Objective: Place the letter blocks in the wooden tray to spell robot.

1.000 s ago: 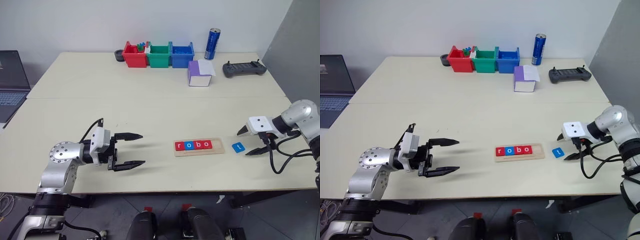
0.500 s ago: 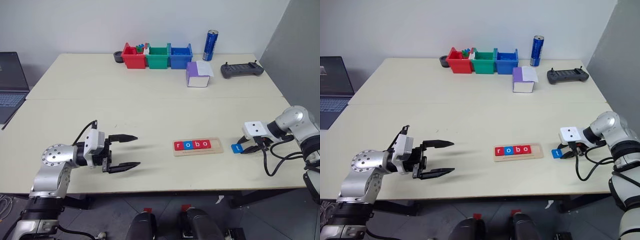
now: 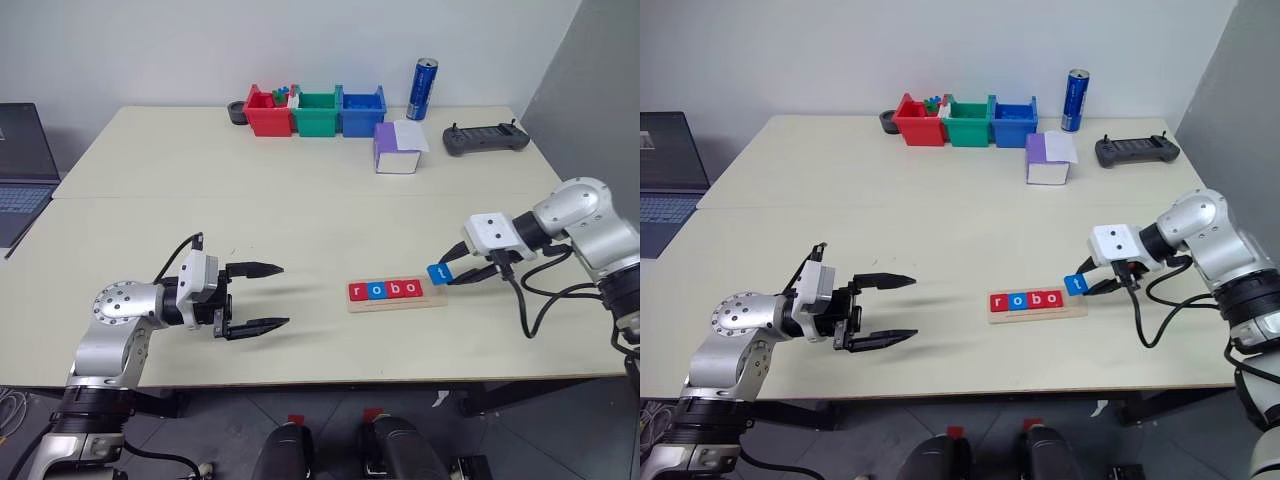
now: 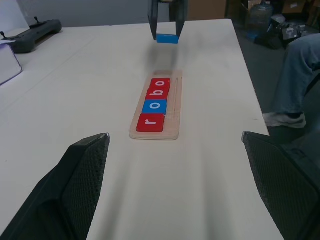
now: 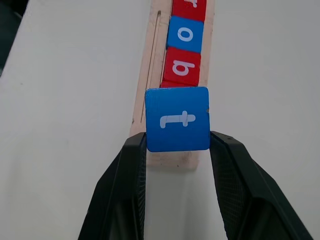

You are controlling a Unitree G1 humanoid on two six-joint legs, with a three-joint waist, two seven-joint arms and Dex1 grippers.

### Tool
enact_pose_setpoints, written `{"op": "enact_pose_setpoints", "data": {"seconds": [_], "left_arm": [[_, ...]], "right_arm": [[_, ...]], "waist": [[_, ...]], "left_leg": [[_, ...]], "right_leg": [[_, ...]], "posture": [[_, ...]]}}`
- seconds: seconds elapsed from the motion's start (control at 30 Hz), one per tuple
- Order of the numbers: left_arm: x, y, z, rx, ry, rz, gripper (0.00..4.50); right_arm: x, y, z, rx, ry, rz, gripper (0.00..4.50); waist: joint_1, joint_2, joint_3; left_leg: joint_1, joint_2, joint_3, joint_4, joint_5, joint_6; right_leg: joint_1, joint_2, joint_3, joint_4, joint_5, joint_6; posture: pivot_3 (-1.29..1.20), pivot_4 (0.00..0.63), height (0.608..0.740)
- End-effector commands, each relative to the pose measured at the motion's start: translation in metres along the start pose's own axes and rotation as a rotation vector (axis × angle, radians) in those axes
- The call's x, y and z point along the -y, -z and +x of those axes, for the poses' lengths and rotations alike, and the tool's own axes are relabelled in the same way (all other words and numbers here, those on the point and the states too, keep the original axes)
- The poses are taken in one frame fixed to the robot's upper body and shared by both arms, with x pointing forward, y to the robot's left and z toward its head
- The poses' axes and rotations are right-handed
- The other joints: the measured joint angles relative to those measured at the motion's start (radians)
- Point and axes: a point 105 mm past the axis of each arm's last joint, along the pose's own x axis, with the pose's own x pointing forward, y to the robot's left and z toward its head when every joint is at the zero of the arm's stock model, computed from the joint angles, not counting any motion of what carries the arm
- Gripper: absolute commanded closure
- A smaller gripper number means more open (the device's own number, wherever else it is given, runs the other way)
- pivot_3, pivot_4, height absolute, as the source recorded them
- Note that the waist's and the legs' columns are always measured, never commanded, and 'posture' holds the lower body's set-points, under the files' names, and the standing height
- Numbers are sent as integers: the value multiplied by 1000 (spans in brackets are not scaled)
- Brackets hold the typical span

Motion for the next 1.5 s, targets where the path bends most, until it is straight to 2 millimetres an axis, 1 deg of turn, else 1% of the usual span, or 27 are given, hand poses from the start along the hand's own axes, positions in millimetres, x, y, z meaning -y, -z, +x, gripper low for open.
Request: {"op": "enact_pose_setpoints", "data": {"seconds": [0.03, 0.6, 0.73, 0.9, 1.27, 1.43, 1.5], "left_arm": [[-1, -9, -4, 19, -6, 43, 0], [4, -6, -3, 15, -24, 37, 0], [6, -4, -5, 10, -30, 35, 0], [7, -4, -6, 8, -34, 36, 0], [7, -6, -8, 3, -39, 37, 0], [6, -6, -7, 3, -39, 39, 0], [6, -6, -7, 3, -39, 39, 0]], "right_arm": [[1, 10, 3, -55, -35, 32, 3049], [11, 18, 18, -103, -49, 55, 3049], [16, 17, 20, -118, -35, 50, 3049], [16, 17, 24, -121, -44, 52, 3049], [16, 17, 23, -130, -47, 58, 3049], [20, 17, 24, -139, -16, 38, 3049], [24, 16, 24, -135, 11, 47, 2308]], "waist": [[1, 0, 0], [-1, 0, 0], [-2, 0, 0], [-2, 0, 0], [-2, 0, 0], [-2, 0, 0], [-2, 0, 0]], "left_leg": [[0, 0, 0, 0, 0, 0], [0, 0, 0, 0, 0, 0], [0, 0, 0, 0, 0, 0], [0, 0, 0, 0, 0, 0], [0, 0, 0, 0, 0, 0], [0, 0, 0, 0, 0, 0], [0, 0, 0, 0, 0, 0]], "right_leg": [[0, 0, 0, 0, 0, 0], [-1, 0, 0, 0, 0, 0], [-1, 0, 0, 0, 0, 0], [-1, 0, 0, 0, 0, 0], [0, 0, 0, 0, 0, -1], [0, 0, 0, 0, 0, -1], [0, 0, 0, 0, 0, -1]], "posture": [[0, 150, 740], [0, 150, 740], [0, 150, 740], [0, 150, 740], [0, 150, 740], [0, 150, 740], [0, 150, 740]]}}
